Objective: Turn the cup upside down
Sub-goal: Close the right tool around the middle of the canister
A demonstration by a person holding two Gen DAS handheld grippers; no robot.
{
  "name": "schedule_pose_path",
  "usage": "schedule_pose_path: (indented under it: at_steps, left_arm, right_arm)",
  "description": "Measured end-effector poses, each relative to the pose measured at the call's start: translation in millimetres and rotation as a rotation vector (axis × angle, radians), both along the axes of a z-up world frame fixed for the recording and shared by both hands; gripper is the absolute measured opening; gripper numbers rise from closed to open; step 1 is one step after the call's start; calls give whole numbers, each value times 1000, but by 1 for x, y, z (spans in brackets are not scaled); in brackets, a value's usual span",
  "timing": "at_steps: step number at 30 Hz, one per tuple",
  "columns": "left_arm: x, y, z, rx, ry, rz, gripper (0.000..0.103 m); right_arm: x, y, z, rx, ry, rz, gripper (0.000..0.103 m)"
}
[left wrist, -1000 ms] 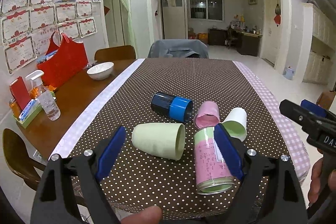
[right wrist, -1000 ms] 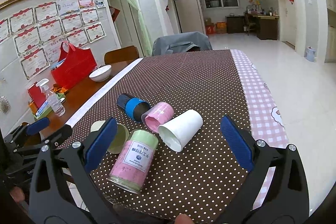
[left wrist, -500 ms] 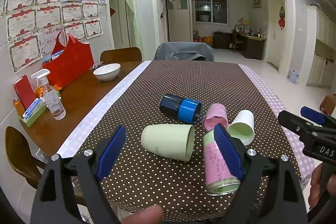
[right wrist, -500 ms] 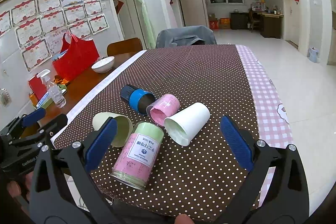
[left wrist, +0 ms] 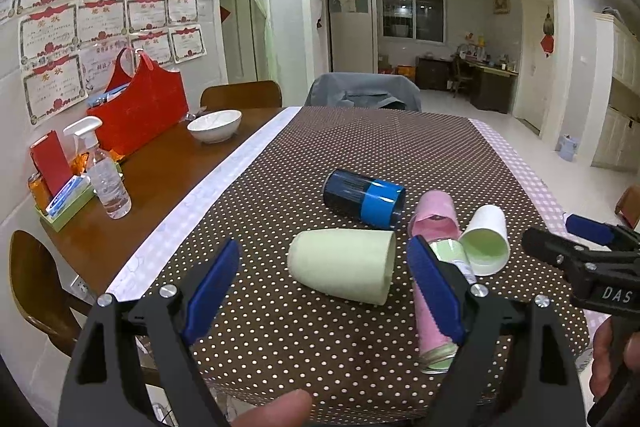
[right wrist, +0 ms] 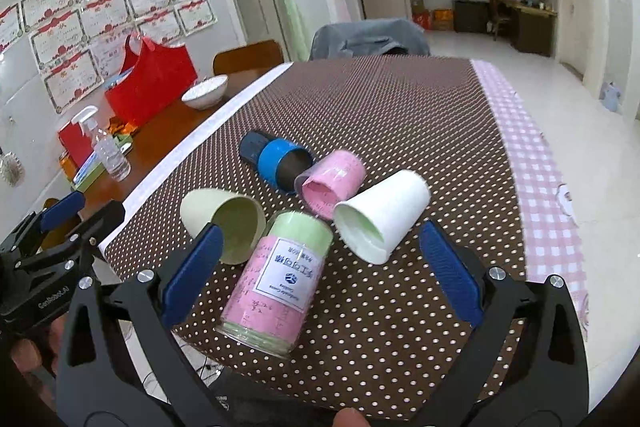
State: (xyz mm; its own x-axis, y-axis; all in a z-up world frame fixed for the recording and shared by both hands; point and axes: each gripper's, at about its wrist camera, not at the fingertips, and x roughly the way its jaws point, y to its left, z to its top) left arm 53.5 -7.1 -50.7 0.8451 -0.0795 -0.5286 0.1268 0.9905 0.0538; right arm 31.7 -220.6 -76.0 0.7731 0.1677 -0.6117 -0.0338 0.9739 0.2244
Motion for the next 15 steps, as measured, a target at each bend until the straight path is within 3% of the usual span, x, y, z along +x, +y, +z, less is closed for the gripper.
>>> schedule_pose_path:
  at_steps: [15]
  left_arm:
    - [12,20,-16,-3,32,31,84]
  right_arm:
    - [61,12,-52,143,318,104,97]
